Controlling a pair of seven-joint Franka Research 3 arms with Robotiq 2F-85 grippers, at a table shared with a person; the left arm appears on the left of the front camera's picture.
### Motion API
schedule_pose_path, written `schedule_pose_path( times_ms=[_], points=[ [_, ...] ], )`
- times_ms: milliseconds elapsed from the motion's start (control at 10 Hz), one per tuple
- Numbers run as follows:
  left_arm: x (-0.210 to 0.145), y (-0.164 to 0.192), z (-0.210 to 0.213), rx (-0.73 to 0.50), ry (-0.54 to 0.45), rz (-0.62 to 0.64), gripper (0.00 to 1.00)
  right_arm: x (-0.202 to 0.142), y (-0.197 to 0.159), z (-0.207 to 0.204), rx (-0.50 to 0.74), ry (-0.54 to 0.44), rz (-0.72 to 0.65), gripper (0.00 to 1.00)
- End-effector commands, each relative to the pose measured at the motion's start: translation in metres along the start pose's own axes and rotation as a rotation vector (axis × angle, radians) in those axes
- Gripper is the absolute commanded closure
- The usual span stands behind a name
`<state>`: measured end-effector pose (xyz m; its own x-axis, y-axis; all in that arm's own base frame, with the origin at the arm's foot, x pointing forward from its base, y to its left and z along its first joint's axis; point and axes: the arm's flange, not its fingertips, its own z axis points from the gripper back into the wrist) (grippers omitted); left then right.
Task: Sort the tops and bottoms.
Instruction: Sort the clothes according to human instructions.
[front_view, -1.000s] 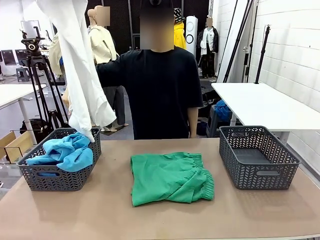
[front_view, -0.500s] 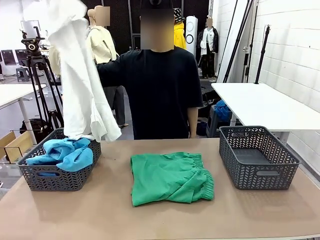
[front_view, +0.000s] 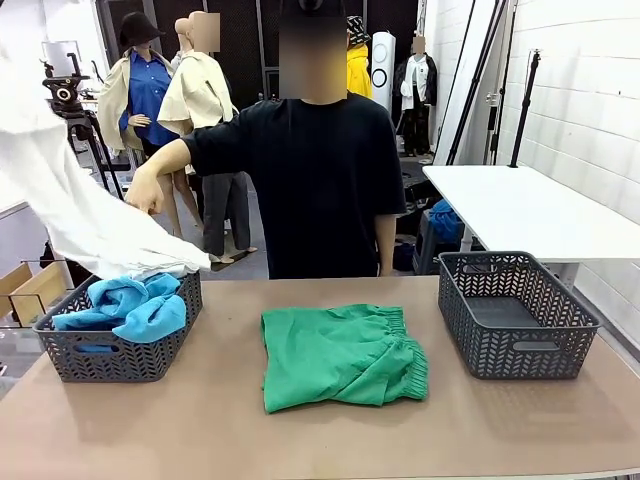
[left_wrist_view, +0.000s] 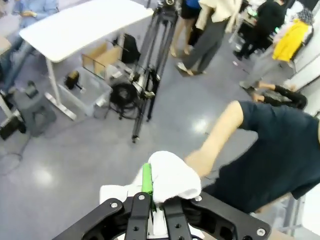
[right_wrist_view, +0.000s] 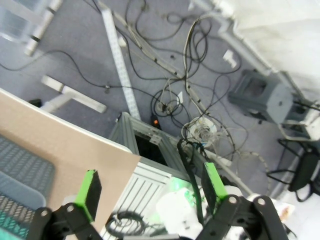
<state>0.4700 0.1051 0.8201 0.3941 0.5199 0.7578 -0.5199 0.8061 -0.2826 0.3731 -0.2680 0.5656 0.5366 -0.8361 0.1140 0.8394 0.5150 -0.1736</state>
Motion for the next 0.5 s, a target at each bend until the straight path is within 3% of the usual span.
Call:
schedule_pose_path(
  times_ms=[0,200,400],
  points=[
    [-0.134,0.044,0.002,-0.143,0.056,0.057,1.00,-0.002,0.000,-0.001,0.004,0.002,0.006,0.00],
    [-0.146,0.024,0.003,-0.194,0.119,0.069,1.00,-0.002,0.000,-0.001,0.004,0.002,0.006,0.00],
    [-0.166,-0.004,-0.001,-0.165,0.153,0.022,1.00,-0.002,0.000,-0.001,0.004,0.002,0.006,0.00]
  ],
)
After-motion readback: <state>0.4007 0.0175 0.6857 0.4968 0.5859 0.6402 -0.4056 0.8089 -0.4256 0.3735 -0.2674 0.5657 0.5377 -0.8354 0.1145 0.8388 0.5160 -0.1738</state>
